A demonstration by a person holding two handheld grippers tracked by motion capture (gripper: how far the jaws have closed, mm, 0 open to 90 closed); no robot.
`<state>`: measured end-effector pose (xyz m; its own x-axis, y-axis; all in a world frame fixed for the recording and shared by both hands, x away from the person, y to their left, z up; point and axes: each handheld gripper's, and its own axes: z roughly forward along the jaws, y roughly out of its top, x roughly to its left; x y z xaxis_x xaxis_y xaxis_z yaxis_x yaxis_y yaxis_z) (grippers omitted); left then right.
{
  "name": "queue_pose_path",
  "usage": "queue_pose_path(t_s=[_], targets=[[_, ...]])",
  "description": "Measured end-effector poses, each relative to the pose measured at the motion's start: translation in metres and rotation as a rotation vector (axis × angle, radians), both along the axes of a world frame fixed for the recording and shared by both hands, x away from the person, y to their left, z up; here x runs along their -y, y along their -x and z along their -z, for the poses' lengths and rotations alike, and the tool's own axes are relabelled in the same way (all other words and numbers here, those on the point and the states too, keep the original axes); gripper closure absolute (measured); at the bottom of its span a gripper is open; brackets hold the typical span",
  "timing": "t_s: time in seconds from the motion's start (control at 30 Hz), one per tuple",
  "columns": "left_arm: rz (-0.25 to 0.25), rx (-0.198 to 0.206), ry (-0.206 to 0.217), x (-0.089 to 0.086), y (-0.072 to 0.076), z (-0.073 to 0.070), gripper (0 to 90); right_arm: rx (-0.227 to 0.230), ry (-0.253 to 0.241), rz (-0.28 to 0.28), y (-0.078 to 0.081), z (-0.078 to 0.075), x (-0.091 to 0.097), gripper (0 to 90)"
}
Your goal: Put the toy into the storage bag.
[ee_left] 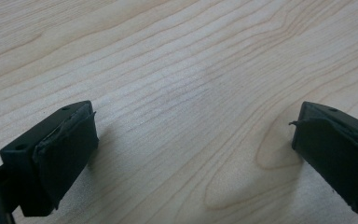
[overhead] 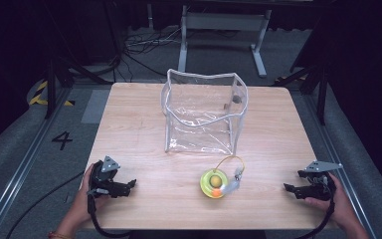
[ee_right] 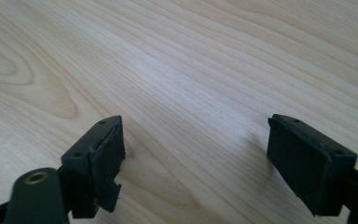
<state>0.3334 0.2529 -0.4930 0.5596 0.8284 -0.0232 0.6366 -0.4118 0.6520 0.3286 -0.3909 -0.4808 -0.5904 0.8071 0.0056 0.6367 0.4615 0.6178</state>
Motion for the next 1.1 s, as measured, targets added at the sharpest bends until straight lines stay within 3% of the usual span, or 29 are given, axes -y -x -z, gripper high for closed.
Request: queue_pose_path(t_s=[0.23,0.47,0.63,0.87,1.1], targets=[[0.007,0.005,0.004,0.000,-0.001,0.000,0.7,-0.010,0.004,-0.100,-0.003,-0.016,-0.015,26.8],[0.010,0.007,0.002,-0.001,-0.001,0.001,0.5,0.013,0.026,-0.149,-0.005,-0.028,-0.032,27.7],[0.011,0.007,0.003,-0.001,-0.001,0.001,0.5,0.037,-0.001,-0.193,-0.008,-0.044,-0.047,27.5],[0.010,0.005,0.004,-0.001,-0.001,0.001,0.6,0.047,0.026,-0.293,-0.014,-0.067,-0.077,30.1],[0.012,0.003,0.002,-0.002,0.000,0.000,0.7,0.056,0.104,-0.436,-0.017,-0.094,-0.123,31.8]])
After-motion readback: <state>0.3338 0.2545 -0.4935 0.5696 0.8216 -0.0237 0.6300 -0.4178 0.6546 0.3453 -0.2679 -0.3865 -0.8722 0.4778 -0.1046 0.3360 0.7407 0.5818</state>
